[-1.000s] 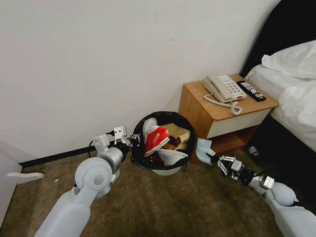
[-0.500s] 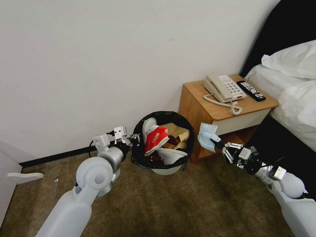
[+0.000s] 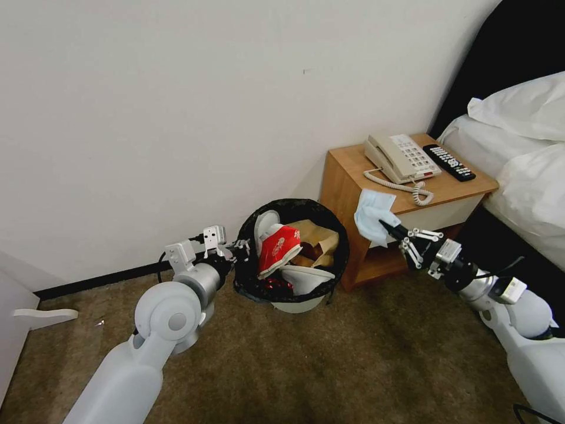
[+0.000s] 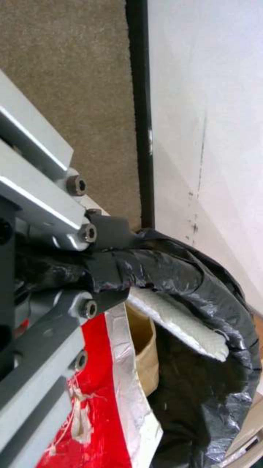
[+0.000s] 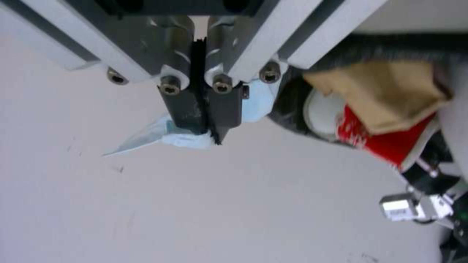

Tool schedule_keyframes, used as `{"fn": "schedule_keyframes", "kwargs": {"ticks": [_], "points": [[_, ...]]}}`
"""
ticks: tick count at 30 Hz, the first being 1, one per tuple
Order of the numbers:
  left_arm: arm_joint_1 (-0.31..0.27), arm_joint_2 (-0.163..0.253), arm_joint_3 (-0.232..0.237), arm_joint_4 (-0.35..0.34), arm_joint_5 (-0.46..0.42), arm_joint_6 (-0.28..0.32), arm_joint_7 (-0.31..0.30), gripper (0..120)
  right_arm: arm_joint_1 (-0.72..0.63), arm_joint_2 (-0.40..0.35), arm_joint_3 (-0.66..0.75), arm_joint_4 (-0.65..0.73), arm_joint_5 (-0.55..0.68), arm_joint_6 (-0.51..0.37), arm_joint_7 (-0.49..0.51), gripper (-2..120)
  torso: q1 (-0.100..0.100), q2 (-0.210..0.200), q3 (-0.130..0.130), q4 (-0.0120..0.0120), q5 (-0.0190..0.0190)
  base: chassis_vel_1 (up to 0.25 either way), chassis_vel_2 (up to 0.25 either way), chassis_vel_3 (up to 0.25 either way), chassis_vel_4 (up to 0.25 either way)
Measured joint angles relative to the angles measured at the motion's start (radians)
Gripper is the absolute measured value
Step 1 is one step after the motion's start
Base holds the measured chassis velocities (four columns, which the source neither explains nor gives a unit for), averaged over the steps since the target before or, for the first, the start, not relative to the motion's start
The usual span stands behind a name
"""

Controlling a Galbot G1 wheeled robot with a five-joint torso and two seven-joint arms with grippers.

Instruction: Pick up the trash bin, then pick up the garbage from the floor and place it into the trash bin.

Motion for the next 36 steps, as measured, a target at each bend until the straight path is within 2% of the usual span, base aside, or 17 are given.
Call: {"fn": "schedule_keyframes", "kwargs": {"ticks": [7,15,23,36], "points": [[-0.001,-0.003,0.009,0.000,0.002,0.000,0.000,4,0.011,-0.016,-0.012,0.023,0.014,-0.013,0.014,0,0.000,0.000,0.000,-0.0001,0.0000,0.000,0.000,0.000,0.000],[0.000,-0.003,0.014,0.005,0.004,0.000,0.000,4,0.024,-0.072,-0.045,0.080,0.054,-0.043,0.024,0,0.000,0.000,0.000,0.0000,-0.0001,0.000,0.000,0.000,0.000],[-0.008,-0.007,0.042,0.018,0.008,0.000,0.001,4,0.034,-0.112,-0.083,0.100,0.074,-0.058,0.003,0,0.000,0.000,0.000,-0.0001,0.0000,0.000,0.000,0.000,0.000],[-0.023,-0.019,0.059,0.049,0.017,0.001,0.006,4,0.057,-0.155,-0.143,0.165,0.120,-0.088,-0.012,0,0.000,0.000,0.000,-0.0001,-0.0001,0.000,0.000,0.000,0.000]]}}
